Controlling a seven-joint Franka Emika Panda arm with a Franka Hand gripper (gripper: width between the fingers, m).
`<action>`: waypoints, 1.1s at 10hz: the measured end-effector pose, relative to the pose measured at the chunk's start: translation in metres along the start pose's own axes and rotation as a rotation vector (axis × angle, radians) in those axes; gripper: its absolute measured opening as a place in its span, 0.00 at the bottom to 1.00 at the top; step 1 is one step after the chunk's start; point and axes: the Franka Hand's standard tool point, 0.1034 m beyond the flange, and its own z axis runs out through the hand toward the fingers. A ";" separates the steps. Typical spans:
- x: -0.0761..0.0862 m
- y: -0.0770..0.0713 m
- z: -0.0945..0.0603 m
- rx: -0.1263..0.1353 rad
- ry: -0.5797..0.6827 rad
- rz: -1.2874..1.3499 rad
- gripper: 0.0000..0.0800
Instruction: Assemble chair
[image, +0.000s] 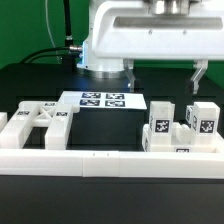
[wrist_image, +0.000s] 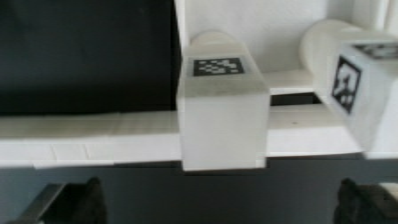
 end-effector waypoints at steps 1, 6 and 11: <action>-0.008 0.001 0.004 -0.006 0.017 -0.059 0.81; -0.017 0.006 0.003 -0.001 0.018 -0.111 0.81; -0.051 0.005 0.039 -0.031 0.040 -0.128 0.81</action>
Offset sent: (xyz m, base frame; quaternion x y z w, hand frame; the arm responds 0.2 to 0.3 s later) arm 0.0000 0.0000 0.0000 0.0000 0.0000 0.0000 1.0000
